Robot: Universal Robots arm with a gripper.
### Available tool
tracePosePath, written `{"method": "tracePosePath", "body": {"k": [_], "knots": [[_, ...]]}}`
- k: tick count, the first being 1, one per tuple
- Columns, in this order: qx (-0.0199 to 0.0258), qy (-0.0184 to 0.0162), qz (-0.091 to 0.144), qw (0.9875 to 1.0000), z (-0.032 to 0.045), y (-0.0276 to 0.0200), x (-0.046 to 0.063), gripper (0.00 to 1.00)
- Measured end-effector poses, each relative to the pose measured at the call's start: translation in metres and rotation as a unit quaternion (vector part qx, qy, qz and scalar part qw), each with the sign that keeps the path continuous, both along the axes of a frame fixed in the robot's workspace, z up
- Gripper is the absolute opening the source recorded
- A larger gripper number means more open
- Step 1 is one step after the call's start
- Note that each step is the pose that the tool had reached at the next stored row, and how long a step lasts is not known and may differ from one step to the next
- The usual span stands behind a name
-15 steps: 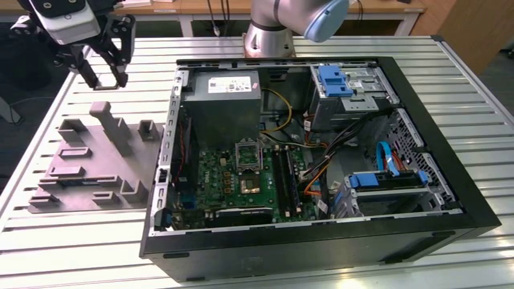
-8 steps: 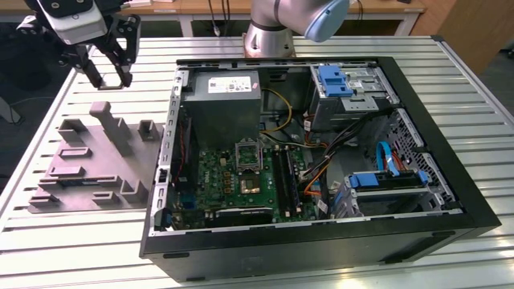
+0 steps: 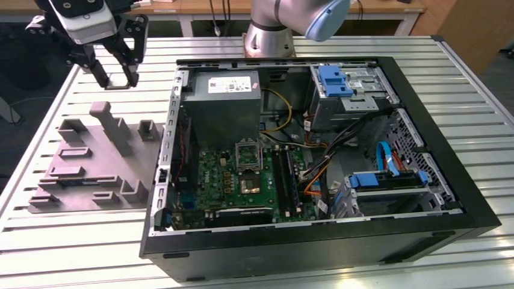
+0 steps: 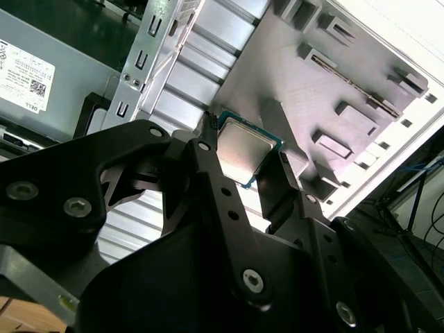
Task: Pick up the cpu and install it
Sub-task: 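Pick up the cpu and move it towards the insertion slot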
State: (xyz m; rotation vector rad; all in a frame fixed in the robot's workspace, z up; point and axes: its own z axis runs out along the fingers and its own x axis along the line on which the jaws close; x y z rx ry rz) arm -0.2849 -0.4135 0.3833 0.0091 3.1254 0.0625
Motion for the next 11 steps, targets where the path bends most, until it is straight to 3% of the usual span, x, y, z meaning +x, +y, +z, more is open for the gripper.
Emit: {"method": "tracePosePath", "body": {"k": [11], "knots": [[0.0000,0.0000,0.000,1.0000,0.0000,0.0000,0.0042,0.47]]}}
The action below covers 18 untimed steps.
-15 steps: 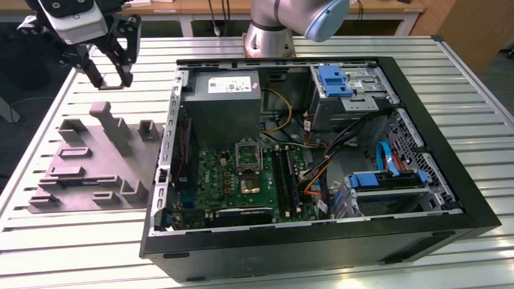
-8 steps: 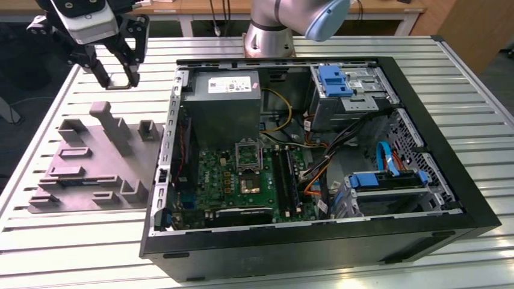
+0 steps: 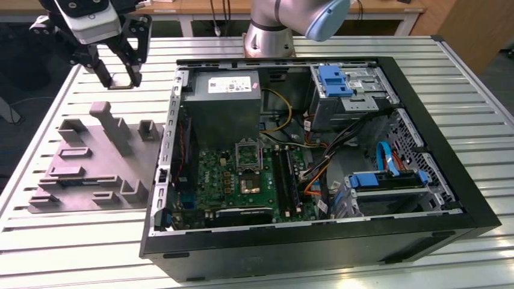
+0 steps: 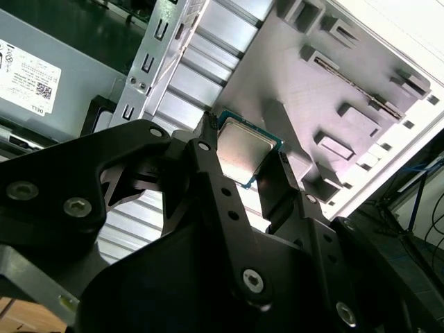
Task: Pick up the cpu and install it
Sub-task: 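Pick up the cpu and move it towards the insertion slot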
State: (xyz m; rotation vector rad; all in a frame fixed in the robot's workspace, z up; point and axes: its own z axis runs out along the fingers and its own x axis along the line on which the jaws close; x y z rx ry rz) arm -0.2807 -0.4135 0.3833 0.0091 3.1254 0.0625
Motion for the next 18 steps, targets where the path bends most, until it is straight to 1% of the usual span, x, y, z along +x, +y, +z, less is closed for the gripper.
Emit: {"method": "tracePosePath", "body": {"k": [18], "knots": [[0.0000,-0.0001,0.000,1.0000,0.0000,0.0000,0.0069,0.47]]}}
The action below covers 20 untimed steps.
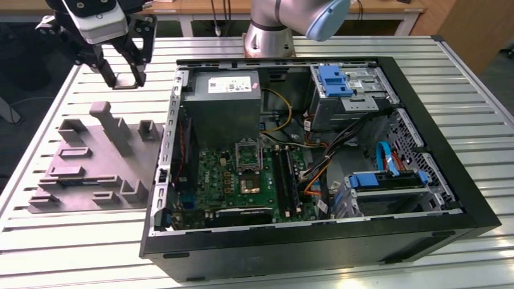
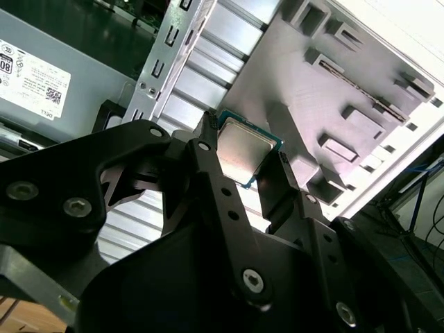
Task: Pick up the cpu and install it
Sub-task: 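Pick up the cpu and move it towards the insertion slot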
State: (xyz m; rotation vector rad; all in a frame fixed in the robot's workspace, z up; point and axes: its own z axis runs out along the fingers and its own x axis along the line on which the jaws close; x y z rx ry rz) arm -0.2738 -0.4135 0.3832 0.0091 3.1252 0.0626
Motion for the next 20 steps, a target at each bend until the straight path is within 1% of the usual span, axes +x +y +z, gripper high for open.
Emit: {"method": "tracePosePath", "body": {"k": [20], "knots": [[-0.0001,0.0001,0.000,1.0000,0.0001,0.0000,0.0077,0.47]]}}
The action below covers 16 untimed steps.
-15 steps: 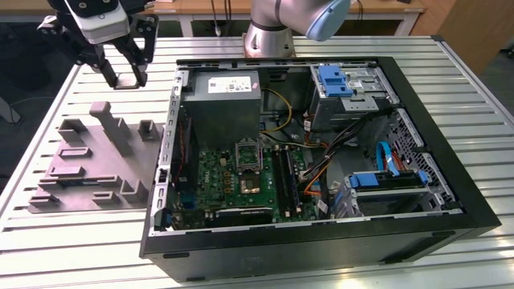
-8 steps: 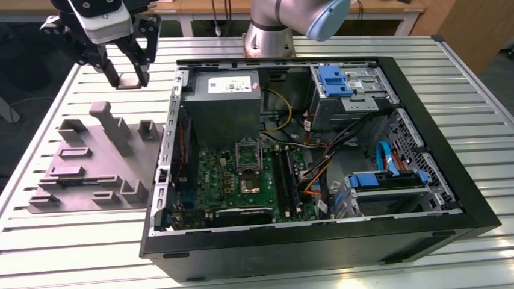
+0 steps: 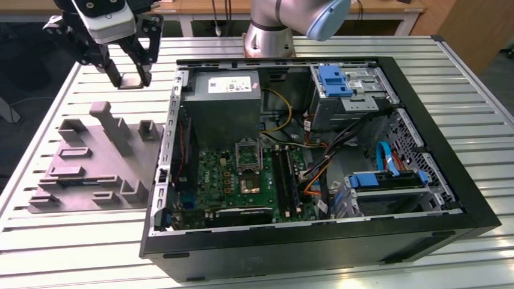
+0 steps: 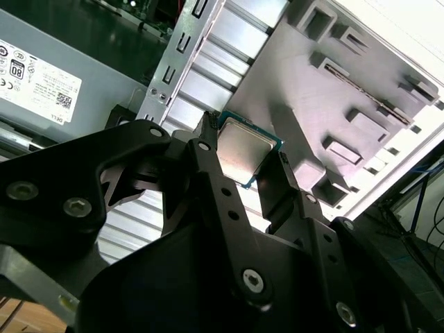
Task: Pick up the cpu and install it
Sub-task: 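Pick up the cpu and move it towards the insertion slot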
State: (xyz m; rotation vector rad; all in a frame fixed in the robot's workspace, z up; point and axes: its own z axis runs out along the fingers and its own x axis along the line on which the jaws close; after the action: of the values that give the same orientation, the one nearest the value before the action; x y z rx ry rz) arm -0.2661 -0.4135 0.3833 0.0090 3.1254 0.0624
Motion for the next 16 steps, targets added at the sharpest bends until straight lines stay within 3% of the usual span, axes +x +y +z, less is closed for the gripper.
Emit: {"method": "tracePosePath", "body": {"k": [16], "knots": [[0.0000,0.0000,0.000,1.0000,0.0000,0.0000,0.0061,0.47]]}}
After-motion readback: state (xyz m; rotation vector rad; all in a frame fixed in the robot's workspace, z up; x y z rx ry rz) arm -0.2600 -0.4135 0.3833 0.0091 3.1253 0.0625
